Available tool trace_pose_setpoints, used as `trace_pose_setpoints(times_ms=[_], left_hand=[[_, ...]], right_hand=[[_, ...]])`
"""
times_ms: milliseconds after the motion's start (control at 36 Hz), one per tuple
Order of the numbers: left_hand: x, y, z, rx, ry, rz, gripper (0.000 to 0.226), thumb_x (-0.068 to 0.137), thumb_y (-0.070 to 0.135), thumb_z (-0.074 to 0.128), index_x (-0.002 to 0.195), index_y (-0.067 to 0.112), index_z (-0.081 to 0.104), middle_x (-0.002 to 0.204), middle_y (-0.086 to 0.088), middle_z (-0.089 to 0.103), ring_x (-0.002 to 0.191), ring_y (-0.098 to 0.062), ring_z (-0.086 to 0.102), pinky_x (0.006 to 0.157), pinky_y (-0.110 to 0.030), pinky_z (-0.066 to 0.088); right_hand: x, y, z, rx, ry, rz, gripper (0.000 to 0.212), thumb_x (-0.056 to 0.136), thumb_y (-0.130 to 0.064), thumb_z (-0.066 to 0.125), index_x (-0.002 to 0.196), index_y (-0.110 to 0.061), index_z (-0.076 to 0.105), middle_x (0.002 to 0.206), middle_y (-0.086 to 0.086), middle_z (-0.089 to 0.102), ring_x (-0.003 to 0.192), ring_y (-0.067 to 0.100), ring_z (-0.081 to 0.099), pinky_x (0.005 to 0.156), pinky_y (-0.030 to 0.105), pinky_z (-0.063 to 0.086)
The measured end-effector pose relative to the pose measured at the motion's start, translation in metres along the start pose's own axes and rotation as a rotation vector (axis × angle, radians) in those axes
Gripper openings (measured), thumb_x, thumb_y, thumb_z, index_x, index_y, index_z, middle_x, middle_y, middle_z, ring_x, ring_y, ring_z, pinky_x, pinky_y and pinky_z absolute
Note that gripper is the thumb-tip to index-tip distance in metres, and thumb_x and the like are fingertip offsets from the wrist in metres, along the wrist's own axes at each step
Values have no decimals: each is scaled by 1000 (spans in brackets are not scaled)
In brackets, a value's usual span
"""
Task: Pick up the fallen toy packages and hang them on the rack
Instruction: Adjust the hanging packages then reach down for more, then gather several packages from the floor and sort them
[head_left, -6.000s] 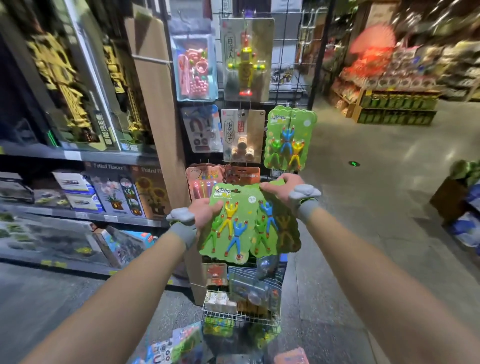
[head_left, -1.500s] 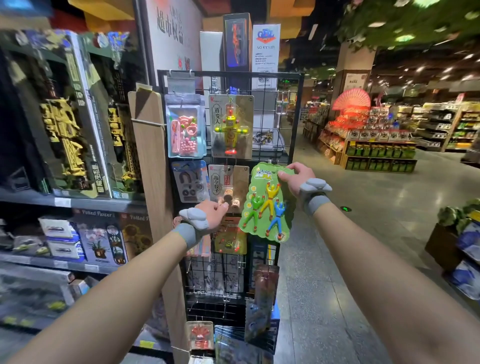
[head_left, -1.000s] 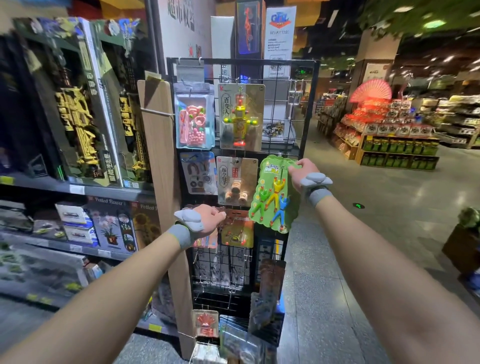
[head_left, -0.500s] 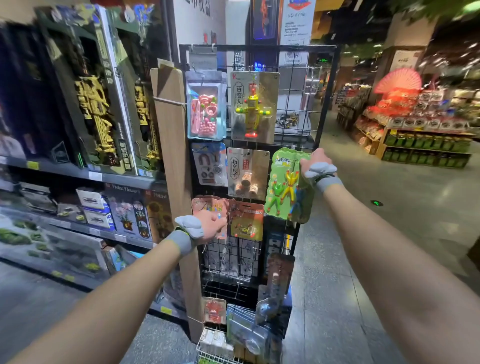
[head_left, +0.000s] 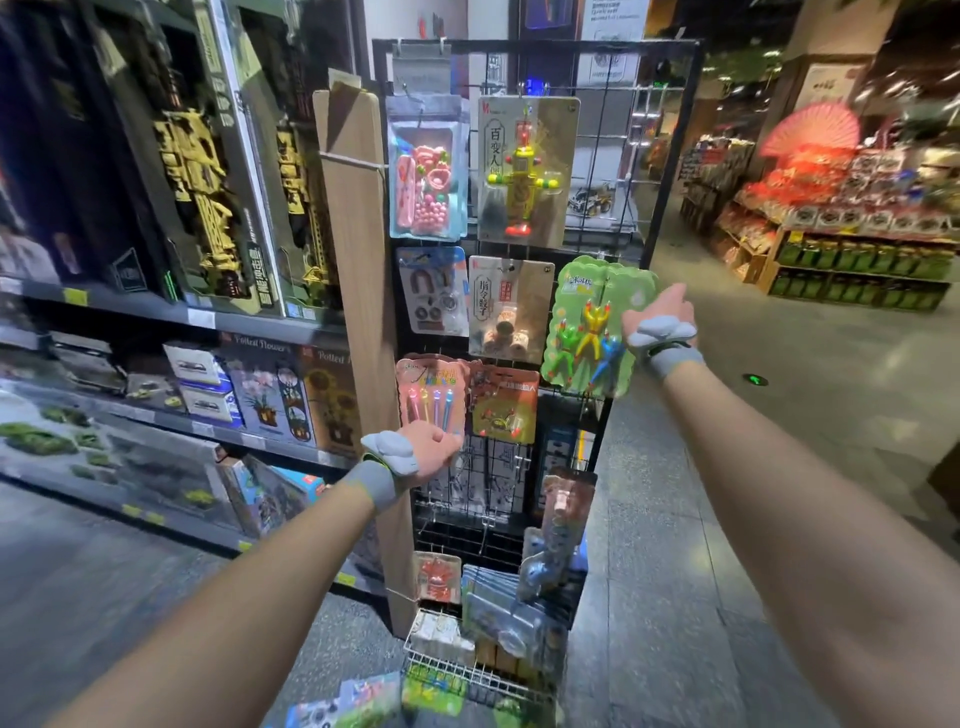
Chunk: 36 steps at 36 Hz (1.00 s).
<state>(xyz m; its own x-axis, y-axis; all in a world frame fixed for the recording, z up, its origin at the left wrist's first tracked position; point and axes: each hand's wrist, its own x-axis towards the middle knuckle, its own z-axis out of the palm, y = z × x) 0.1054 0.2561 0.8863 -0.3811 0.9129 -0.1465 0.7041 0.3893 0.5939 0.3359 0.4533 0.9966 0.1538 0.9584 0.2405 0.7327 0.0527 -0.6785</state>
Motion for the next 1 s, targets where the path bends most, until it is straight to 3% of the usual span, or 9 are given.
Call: trace_pose_setpoints(times_ms=[167, 222, 306, 417, 528, 639, 778, 889, 1000], left_hand=[[-11, -30, 17, 13, -57, -7, 55, 100, 43, 47, 53, 18, 34, 53, 0, 35, 53, -19, 34, 54, -30, 25], [-15, -43, 23, 21, -71, -17, 53, 100, 43, 48, 55, 17, 36, 55, 0, 37, 55, -18, 37, 55, -30, 27], [-23, -74, 43, 32, -109, -65, 48, 96, 47, 53, 59, 18, 44, 59, 0, 46, 59, -19, 45, 56, -28, 32], [-40, -123, 75, 11, -166, -121, 41, 92, 49, 58, 64, 19, 50, 68, -2, 57, 64, -21, 52, 59, -27, 38], [-55, -159, 99, 4, -242, -162, 41, 91, 43, 60, 59, 22, 45, 61, -3, 50, 59, -19, 44, 58, -26, 35], [-72, -201, 124, 20, -334, -257, 46, 95, 38, 57, 58, 21, 36, 54, 0, 38, 51, -15, 35, 46, -26, 32], [-89, -249, 153, 42, -423, -297, 51, 97, 40, 54, 56, 19, 34, 53, -2, 36, 50, -18, 33, 52, -29, 25], [-105, -285, 179, 44, -499, -354, 58, 98, 44, 52, 50, 17, 34, 49, -6, 38, 50, -22, 36, 52, -28, 28], [-121, -321, 216, 17, -533, -419, 50, 89, 56, 50, 56, 18, 48, 66, -11, 56, 67, -21, 46, 63, -31, 40]], right_hand=[[-43, 25, 18, -58, -115, 47, 40, 92, -22, 53, 122, 3, 45, 126, 22, 56, 110, 35, 58, 78, 32, 42], [-63, 34, 30, -112, -251, 1, 27, 97, -16, 44, 107, 7, 55, 127, 27, 57, 106, 34, 60, 80, 30, 45], [-106, 49, 61, -205, -361, -30, 22, 97, -20, 41, 85, -6, 54, 105, 25, 63, 89, 28, 59, 71, 26, 37], [-170, 77, 118, -277, -518, 22, 35, 97, -27, 40, 100, -3, 65, 111, 16, 65, 96, 32, 62, 71, 27, 45], [-225, 107, 158, -266, -696, 97, 35, 99, -28, 40, 111, -6, 64, 111, 9, 61, 109, 31, 60, 81, 30, 44], [-276, 134, 198, -278, -803, 157, 37, 100, -24, 42, 123, -2, 62, 125, 17, 61, 117, 34, 56, 93, 34, 43], [-320, 162, 225, -347, -957, 178, 43, 106, -20, 26, 136, -3, 52, 142, 16, 49, 129, 32, 48, 101, 34, 41], [-359, 199, 253, -390, -1027, 207, 37, 100, -34, 41, 111, -6, 63, 113, 18, 59, 106, 32, 58, 78, 30, 42], [-398, 250, 294, -358, -1130, 260, 30, 87, -34, 49, 68, -11, 48, 74, 5, 46, 72, 22, 50, 60, 25, 31]])
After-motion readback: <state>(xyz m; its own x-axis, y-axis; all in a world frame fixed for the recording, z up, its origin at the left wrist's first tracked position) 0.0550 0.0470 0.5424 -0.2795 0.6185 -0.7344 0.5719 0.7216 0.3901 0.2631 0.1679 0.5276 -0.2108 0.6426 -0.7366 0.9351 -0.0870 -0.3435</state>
